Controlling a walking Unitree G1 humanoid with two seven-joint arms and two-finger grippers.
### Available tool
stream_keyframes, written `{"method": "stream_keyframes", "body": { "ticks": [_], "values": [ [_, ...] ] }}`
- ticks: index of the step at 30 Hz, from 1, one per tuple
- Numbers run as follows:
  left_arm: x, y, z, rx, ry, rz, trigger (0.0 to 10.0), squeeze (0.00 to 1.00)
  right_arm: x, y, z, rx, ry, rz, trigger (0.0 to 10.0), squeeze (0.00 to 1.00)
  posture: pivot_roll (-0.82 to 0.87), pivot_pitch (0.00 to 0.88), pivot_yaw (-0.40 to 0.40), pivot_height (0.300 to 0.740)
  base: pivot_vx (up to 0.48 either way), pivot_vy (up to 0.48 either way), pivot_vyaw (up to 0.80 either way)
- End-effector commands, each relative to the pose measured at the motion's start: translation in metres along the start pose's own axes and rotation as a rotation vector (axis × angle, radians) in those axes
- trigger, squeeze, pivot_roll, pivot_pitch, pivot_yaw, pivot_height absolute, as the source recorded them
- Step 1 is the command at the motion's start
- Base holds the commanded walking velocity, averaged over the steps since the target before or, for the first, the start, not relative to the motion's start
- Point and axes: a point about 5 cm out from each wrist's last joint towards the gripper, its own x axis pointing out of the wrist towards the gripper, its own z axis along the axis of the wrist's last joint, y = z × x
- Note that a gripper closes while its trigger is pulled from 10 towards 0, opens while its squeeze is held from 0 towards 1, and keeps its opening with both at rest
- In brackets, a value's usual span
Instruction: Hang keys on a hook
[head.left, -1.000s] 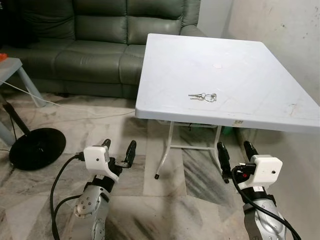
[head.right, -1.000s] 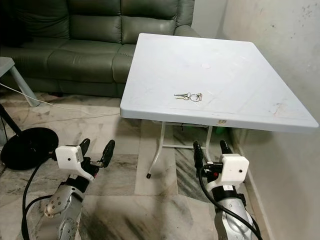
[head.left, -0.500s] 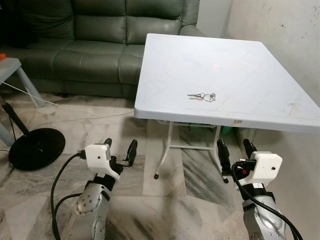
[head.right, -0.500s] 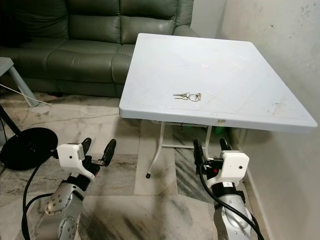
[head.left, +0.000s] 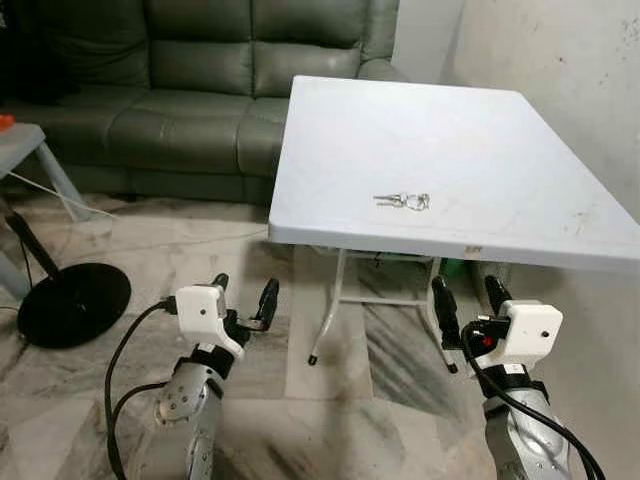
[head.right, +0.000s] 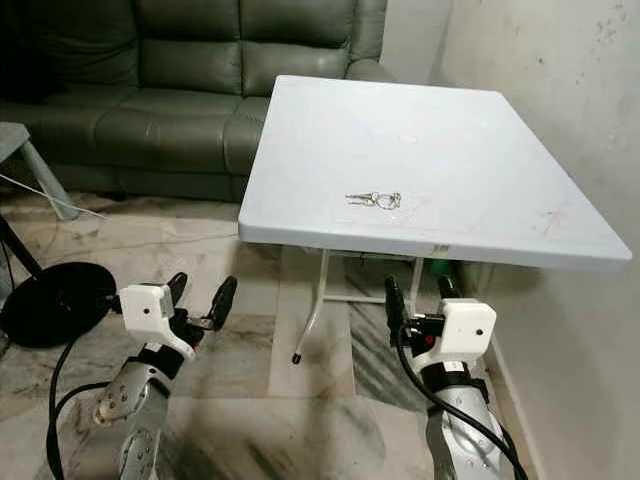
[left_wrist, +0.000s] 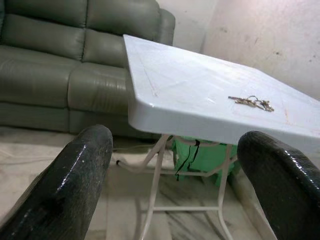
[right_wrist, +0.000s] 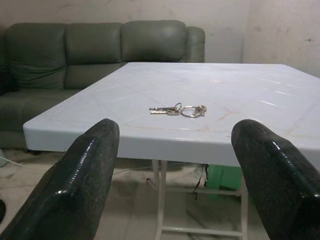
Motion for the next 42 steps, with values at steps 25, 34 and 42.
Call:
{"method": "stream_keyframes", "body": {
  "ticks": [25, 34, 42],
  "values": [
    [0.0023, -0.0003, 0.0019, 0.018, 0.006, 0.006, 10.0, 0.00, 0.0032, 0.0012, 0.0009, -0.003, -0.001, 0.023, 10.0, 0.00, 0.02, 0.049, -0.062, 0.740, 0.270, 0.000, 0.00],
    [0.0027, -0.0012, 0.0023, 0.023, 0.006, 0.003, 10.0, 0.00, 0.0029, 0.0013, 0.0005, -0.003, 0.000, 0.024, 10.0, 0.00, 0.02, 0.050, -0.061, 0.740, 0.303, 0.000, 0.00],
    [0.0030, -0.0011, 0.0024, 0.021, 0.005, 0.004, 10.0, 0.00, 0.0024, 0.0015, 0.0000, -0.001, 0.001, 0.023, 10.0, 0.00, 0.02, 0.053, -0.060, 0.740, 0.346, 0.000, 0.00]
  ]
}}
